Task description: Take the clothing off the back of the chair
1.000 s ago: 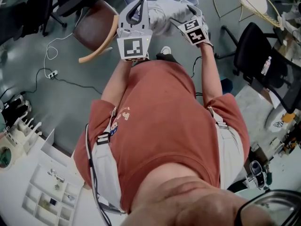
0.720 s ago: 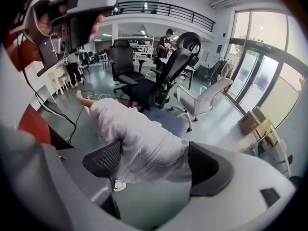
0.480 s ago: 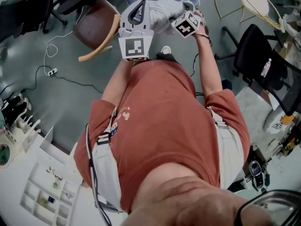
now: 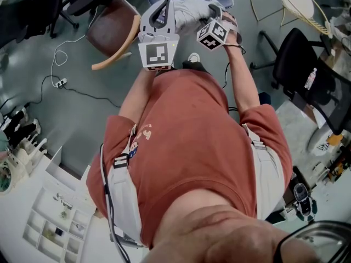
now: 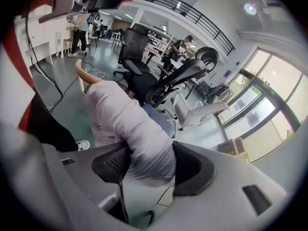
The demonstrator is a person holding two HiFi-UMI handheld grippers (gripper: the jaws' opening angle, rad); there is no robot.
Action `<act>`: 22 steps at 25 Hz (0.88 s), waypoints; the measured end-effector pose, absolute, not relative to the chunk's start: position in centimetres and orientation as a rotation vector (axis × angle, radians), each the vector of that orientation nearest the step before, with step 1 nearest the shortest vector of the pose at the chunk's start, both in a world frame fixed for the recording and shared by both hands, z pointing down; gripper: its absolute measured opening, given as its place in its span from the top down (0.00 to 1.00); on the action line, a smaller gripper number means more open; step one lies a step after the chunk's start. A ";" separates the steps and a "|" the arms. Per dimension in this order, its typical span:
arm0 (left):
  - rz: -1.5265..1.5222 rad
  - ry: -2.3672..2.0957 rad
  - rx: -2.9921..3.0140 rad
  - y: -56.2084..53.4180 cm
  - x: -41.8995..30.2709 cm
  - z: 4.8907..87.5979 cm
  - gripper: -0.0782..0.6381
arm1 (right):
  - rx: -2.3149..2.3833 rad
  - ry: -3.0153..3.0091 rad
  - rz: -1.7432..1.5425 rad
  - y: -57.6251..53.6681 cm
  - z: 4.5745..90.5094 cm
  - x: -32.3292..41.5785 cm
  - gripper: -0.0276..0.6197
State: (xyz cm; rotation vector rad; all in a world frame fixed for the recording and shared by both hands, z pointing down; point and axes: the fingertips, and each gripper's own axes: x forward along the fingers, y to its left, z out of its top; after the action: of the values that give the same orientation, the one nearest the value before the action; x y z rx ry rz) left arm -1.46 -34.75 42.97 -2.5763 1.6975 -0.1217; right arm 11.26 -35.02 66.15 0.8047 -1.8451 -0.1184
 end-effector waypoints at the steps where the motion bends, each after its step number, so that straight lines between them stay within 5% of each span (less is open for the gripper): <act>1: -0.122 1.694 -2.575 -34.7 -1.4 42.9 0.87 | 0.817 -1.841 -0.142 -34.9 66.0 11.3 0.55; 12: -0.121 1.691 -2.578 -34.3 -1.7 43.1 0.87 | 0.986 -1.911 -0.153 -33.1 64.0 11.4 0.78; 22: -0.108 1.675 -2.580 -34.0 -2.0 42.6 0.87 | 1.206 -2.067 0.130 -32.6 62.3 11.4 0.83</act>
State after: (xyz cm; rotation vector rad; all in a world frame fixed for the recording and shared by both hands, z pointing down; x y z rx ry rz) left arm -1.96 -34.03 42.61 -2.5805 1.6748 -0.1084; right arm 11.45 -32.62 62.26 1.2064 -2.0674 0.1305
